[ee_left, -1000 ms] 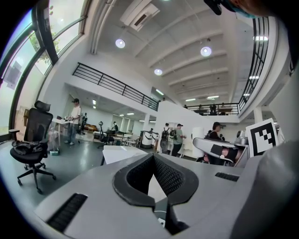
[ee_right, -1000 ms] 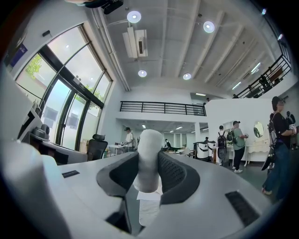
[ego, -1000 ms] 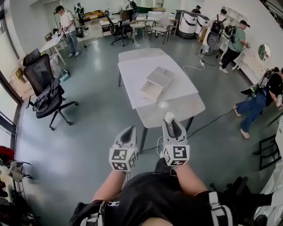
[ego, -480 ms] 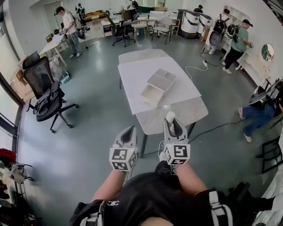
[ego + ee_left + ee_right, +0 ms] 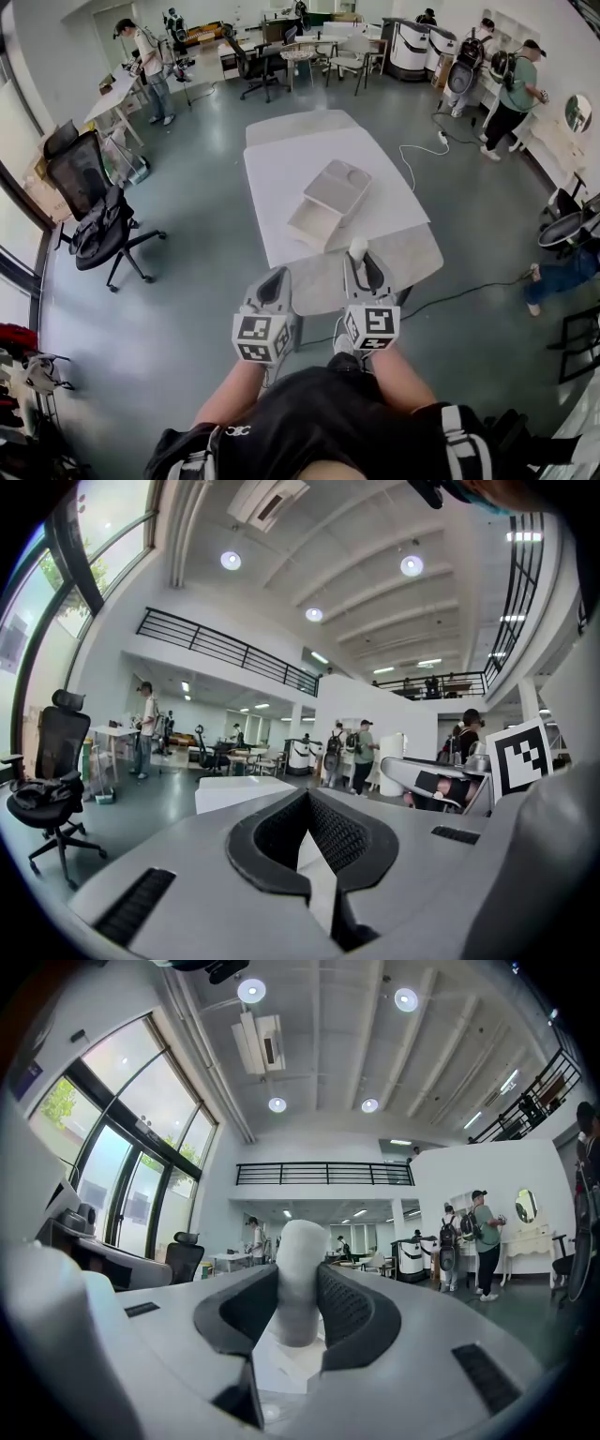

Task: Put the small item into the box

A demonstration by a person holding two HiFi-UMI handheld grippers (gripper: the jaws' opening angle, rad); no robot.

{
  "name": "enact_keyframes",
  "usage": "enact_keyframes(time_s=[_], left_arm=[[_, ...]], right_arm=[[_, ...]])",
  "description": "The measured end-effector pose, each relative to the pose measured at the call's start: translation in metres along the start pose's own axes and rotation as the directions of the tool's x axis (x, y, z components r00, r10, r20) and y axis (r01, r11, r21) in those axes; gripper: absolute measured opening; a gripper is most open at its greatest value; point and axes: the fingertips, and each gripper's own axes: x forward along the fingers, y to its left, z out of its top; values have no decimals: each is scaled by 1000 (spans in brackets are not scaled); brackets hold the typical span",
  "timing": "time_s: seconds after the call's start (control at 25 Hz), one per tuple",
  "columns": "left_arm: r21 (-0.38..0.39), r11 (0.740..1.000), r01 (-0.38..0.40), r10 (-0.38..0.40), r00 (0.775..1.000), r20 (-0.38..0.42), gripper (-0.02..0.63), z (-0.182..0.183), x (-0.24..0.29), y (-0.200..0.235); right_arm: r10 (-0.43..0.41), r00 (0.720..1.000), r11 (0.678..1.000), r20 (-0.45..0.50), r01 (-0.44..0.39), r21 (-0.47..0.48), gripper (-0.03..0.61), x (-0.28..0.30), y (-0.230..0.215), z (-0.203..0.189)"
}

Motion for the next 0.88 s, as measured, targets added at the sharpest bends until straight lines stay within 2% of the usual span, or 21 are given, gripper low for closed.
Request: enact_keyframes(time_s=[0.2, 0.44, 0.88], left_arm=[[14, 1000, -11, 11, 1000, 4, 6, 21, 62, -9], [-2, 999, -43, 43, 999, -19, 5, 26, 126, -12], [-44, 982, -186, 185, 983, -18, 5, 45, 218, 3]], right_arm=[[24, 1000, 1000, -15, -23, 12, 126, 44, -46, -3], [81, 996, 997, -32, -81, 14, 127, 92, -87, -10], [240, 968, 970, -77, -241, -11, 126, 185, -146, -25]])
